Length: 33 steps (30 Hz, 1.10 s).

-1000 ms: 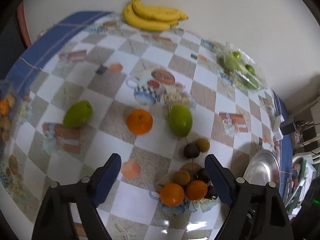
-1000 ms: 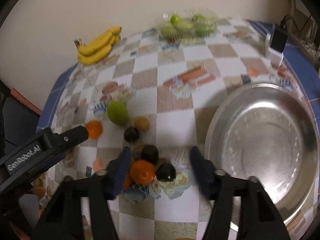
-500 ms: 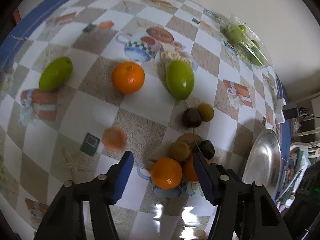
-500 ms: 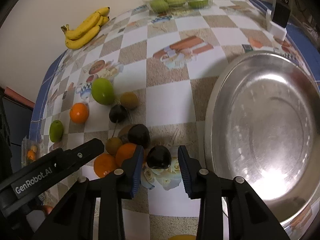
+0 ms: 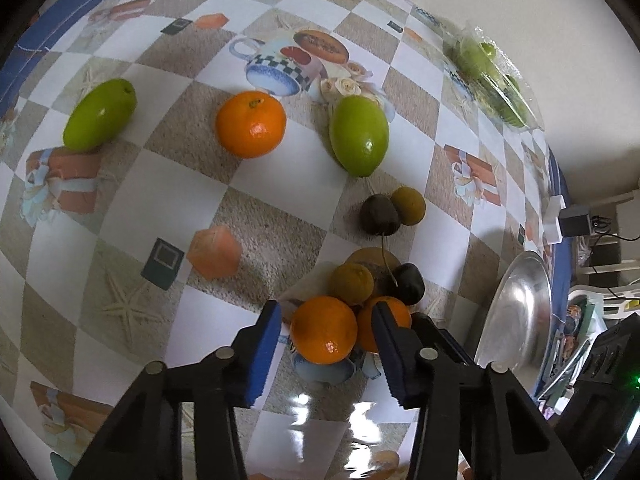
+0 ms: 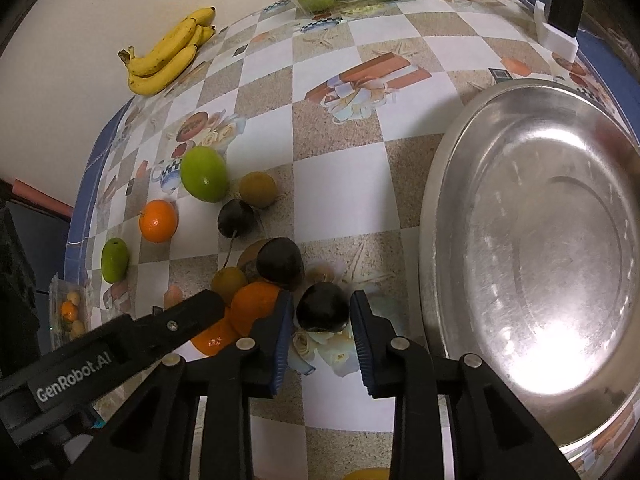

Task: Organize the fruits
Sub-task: 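Close left gripper on the orange while right gripper closes on the black plum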

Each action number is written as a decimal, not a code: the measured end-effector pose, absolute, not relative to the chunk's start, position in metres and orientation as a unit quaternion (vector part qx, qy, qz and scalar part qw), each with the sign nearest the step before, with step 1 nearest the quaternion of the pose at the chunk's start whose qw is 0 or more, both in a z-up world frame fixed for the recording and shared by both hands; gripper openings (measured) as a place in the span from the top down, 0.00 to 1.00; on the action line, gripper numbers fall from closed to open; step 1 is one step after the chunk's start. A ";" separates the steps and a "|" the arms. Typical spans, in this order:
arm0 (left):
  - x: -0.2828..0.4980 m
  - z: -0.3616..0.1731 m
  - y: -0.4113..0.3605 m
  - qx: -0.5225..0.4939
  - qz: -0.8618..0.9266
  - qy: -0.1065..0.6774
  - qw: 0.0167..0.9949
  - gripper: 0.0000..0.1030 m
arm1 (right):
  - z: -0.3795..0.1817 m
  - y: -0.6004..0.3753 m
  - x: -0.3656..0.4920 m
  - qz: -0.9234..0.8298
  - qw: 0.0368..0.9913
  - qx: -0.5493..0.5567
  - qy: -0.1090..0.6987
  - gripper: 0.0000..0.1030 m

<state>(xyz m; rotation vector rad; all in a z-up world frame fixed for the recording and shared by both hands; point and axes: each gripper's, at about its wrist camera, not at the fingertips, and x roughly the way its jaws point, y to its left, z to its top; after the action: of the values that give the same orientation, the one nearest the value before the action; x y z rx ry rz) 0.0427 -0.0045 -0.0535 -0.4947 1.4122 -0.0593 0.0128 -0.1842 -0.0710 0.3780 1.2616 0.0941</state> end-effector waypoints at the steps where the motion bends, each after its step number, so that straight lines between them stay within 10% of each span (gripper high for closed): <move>1: 0.042 -0.054 -0.004 -0.231 -0.029 0.642 0.730 0.54 | -0.071 -0.185 0.012 0.045 0.789 0.179 0.586 0.70; 33: 0.036 -0.055 0.052 -0.304 0.057 0.608 0.731 0.60 | -0.075 -0.191 0.010 0.046 0.781 0.205 0.588 0.71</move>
<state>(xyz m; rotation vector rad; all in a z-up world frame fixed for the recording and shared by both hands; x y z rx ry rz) 0.0361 0.0521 -0.0546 -0.6685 1.3376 0.1254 0.0105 -0.1910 -0.0750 0.4438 1.2708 0.1002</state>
